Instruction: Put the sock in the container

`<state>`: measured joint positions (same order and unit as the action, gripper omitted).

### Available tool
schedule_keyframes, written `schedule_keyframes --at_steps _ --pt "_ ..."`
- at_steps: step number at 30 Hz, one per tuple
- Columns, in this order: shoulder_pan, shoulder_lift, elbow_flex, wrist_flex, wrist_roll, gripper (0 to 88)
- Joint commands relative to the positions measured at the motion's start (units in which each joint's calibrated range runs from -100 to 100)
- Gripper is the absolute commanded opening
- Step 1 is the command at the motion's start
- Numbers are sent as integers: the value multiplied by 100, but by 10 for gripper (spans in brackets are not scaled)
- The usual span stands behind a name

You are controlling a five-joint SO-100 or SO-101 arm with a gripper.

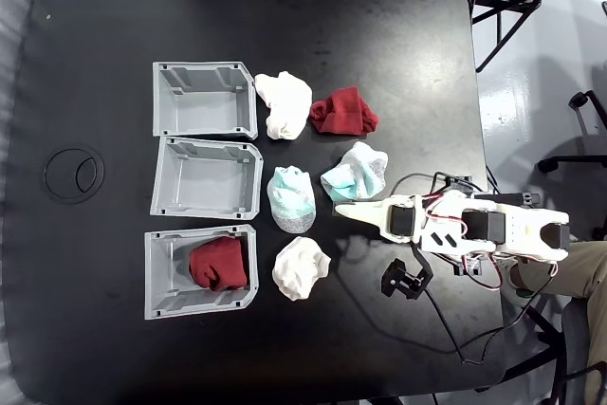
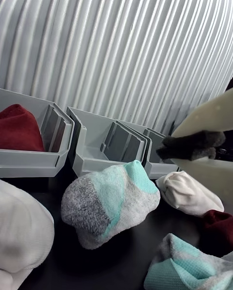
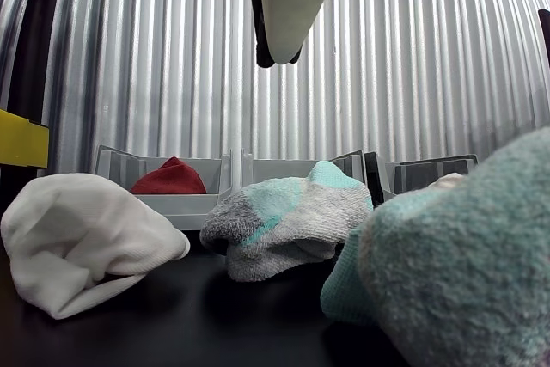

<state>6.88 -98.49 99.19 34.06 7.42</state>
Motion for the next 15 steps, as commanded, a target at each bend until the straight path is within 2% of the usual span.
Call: schedule_keyframes --at_steps 1,15 --pt "24 17 27 -24 -7 13" --pt "-23 17 27 -24 -1 13"
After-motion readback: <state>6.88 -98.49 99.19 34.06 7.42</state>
